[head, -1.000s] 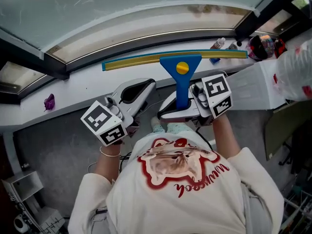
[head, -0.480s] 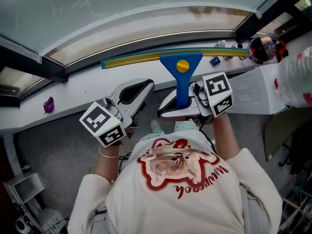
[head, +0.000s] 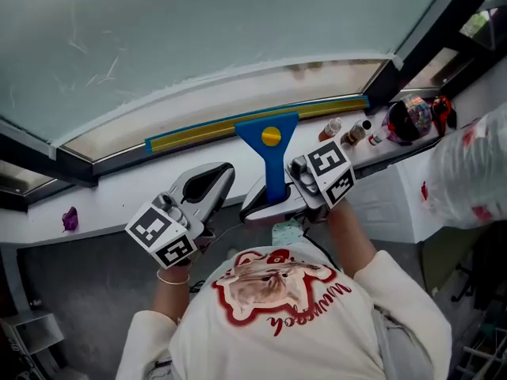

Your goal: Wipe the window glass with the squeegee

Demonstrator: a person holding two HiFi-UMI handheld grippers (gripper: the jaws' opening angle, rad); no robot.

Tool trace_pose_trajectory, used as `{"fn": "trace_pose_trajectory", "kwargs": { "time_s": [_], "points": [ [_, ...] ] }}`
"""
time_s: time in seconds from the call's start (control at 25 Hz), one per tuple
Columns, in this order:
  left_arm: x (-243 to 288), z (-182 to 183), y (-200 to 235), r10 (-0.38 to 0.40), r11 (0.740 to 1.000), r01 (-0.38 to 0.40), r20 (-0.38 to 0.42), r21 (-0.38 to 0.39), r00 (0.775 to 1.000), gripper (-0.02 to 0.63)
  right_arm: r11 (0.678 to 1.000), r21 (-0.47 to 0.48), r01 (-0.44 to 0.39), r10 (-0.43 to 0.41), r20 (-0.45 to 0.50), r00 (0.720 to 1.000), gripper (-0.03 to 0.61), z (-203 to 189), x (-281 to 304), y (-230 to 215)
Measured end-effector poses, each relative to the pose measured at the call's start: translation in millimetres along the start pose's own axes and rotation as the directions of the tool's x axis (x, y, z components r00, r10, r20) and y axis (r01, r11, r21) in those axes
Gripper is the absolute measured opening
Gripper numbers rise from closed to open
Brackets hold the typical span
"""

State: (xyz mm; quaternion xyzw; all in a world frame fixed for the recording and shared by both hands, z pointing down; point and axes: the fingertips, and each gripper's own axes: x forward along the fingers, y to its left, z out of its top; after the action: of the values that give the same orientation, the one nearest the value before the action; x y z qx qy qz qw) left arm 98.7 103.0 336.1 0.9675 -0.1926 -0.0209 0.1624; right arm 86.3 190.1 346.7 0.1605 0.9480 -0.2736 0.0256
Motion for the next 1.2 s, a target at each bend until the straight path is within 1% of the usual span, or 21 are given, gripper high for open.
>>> {"fn": "trace_pose_trajectory", "kwargs": {
  "time_s": [0.12, 0.2, 0.32, 0.44, 0.56, 0.72, 0.92, 1.08, 1.2],
  "points": [
    [55, 20, 8, 0.011, 1.000, -0.012, 0.049, 0.014, 0.999, 0.000, 1.000, 0.007, -0.022, 0.022, -0.056, 0.998, 0.023, 19, -50, -9],
    [91, 33, 12, 0.013, 1.000, -0.016, 0.082, 0.027, 0.997, 0.000, 0.999, -0.012, -0.038, 0.037, -0.083, 0.996, 0.024, 35, -82, -11],
    [134, 43, 14, 0.023, 0.999, -0.026, 0.104, 0.023, 0.994, 0.000, 0.999, -0.027, -0.044, 0.041, -0.085, 0.996, 0.023, 58, -123, -12],
    [163, 43, 11, 0.034, 0.999, -0.037, 0.079, 0.029, 0.996, 0.000, 0.998, -0.017, -0.053, 0.052, -0.070, 0.996, 0.023, 67, -154, -12],
    [185, 48, 15, 0.036, 0.999, -0.039, 0.071, 0.035, 0.997, 0.000, 0.997, -0.006, -0.072, 0.071, -0.048, 0.996, 0.024, 73, -178, -18],
    [195, 52, 18, -0.011, 1.000, 0.010, 0.047, 0.021, 0.999, 0.000, 0.998, 0.015, -0.066, 0.066, -0.007, 0.998, 0.025, 80, -186, -34],
    [198, 55, 32, -0.069, 0.997, 0.070, -0.027, 0.035, 0.997, 0.000, 0.999, 0.015, -0.050, 0.050, 0.021, 0.999, 0.025, 90, -179, -45],
    [213, 65, 42, -0.117, 0.991, 0.120, -0.053, 0.053, 0.992, 0.000, 1.000, -0.010, -0.030, 0.030, 0.041, 0.999, 0.028, 107, -190, -53],
    [242, 72, 42, -0.158, 0.985, 0.162, -0.058, 0.065, 0.986, 0.000, 0.999, -0.046, -0.014, 0.015, 0.033, 0.999, 0.028, 125, -217, -51]
  ]
}}
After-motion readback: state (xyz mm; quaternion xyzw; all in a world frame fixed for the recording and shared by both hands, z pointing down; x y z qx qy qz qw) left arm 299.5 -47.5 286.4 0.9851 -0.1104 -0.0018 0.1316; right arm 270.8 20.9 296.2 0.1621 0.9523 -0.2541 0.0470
